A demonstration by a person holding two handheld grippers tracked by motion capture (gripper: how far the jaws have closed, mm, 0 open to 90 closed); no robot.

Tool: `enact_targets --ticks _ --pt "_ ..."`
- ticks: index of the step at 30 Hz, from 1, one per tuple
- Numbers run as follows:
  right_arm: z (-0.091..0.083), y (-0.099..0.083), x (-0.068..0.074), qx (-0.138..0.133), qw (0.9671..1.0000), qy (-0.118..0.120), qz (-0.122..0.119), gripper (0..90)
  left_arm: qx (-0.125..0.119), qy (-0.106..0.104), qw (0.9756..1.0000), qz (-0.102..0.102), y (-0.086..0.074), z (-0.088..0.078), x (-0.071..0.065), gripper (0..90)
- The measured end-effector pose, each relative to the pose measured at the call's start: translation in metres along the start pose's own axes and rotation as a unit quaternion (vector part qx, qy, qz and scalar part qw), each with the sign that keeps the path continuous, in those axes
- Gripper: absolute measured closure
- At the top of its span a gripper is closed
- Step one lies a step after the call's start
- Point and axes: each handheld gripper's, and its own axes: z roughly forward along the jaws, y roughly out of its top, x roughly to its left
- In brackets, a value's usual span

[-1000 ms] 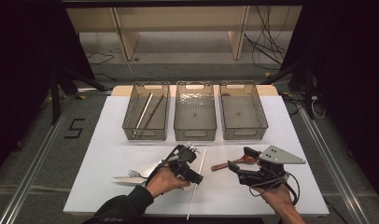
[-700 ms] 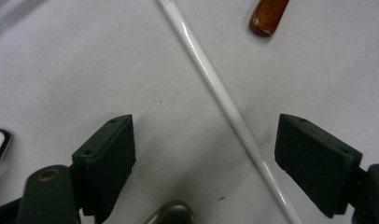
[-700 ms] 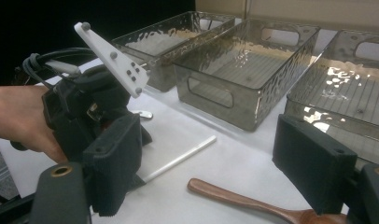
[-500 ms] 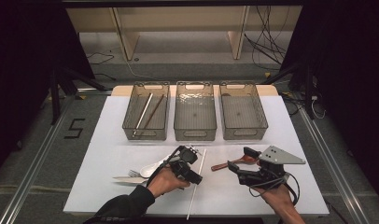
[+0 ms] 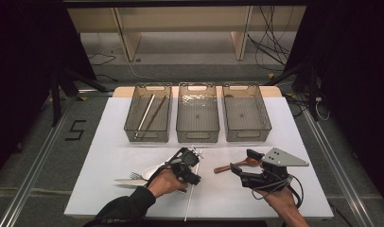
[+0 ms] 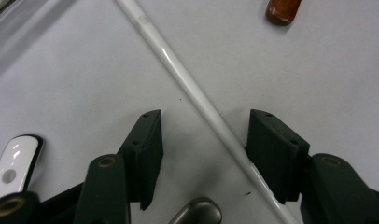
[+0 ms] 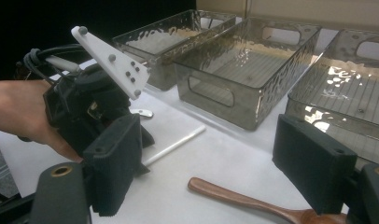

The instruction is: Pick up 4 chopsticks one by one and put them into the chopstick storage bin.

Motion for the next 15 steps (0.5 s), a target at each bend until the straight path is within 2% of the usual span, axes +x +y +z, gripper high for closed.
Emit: enact_targets --ticks 5,10,15 --pt "0.0001 -0.0001 -0.0001 0.000 1.0000 0.000 0.000 24.7 0.004 -0.005 1.0000 0.006 0.0010 -0.0006 -0.0002 50.1" --pt "0.0006 -0.0002 0.0002 0.001 1.0000 -0.001 0.000 24.7 0.014 -0.010 0.9996 0.021 0.0028 -0.0017 -0.0025 58.4" --pt "0.0006 -0.0003 -0.0003 0.001 1.0000 -0.003 0.000 24.7 0.020 -0.017 0.9995 0.019 0.0048 -0.0019 -0.0032 65.6"
